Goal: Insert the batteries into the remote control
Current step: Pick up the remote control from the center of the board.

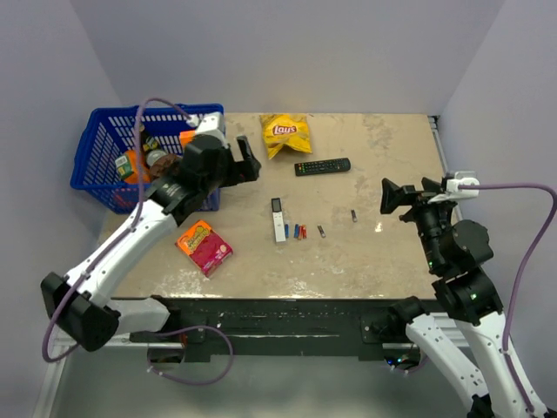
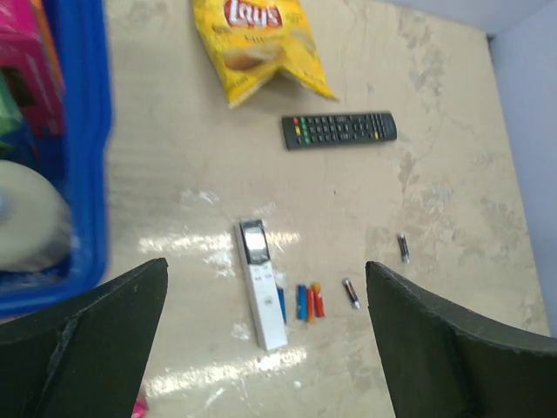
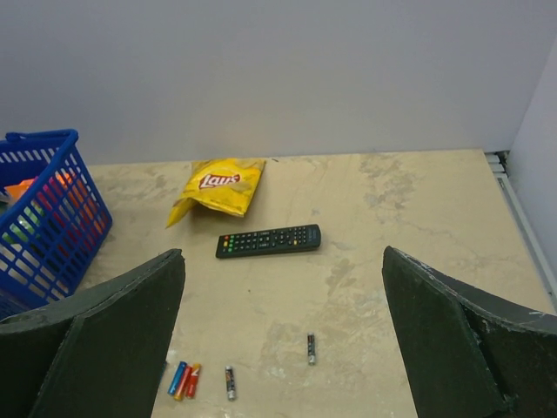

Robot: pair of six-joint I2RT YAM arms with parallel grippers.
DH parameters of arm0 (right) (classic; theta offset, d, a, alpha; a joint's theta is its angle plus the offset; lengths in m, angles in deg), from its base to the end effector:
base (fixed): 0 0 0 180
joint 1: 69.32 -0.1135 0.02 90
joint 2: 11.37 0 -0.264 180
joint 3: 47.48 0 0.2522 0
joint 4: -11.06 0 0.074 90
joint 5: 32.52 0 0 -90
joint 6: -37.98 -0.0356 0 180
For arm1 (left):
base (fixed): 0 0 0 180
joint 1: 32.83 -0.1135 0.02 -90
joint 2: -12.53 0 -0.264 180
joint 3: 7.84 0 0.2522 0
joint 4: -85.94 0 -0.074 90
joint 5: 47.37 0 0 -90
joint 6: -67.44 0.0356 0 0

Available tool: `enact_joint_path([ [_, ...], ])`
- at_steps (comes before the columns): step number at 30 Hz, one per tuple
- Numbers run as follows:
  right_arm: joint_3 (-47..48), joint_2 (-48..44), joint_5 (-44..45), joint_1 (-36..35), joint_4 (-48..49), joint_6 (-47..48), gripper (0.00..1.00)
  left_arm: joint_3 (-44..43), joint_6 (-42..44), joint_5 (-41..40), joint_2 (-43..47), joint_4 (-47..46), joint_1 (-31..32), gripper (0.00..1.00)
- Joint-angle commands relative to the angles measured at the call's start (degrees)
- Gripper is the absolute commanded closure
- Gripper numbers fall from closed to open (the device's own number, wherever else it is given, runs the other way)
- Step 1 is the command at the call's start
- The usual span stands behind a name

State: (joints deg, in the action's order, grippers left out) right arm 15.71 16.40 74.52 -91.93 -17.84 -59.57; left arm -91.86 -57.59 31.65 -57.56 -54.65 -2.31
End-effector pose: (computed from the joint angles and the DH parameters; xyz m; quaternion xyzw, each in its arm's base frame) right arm 0.0957 0.0285 0.3949 0.0233 0.6672 0.0968 0.7382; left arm 0.2388 -0.1329 0.3756 -0.0841 0.8391 -0.2196 0.4905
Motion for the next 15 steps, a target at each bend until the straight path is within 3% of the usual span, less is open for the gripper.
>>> enact_joint_path([
  [1,0.76,-0.61,0.89,-0.24,0.9,-0.97,0.02,-9.0,-6.36,-7.99,-7.15,8.78,9.01,0.0],
  [7,-0.21,-1.49,0.54,-0.24,0.72,-1.33,0.02,-14.73,-12.85,-14.06,-19.19,16.09,16.84,0.0],
  [15,-0.39,-1.23,-0.78,-0.24,0.37,-1.06,0.02,-12.62,-14.55,-17.05,-26.23,13.46,17.55,0.04],
])
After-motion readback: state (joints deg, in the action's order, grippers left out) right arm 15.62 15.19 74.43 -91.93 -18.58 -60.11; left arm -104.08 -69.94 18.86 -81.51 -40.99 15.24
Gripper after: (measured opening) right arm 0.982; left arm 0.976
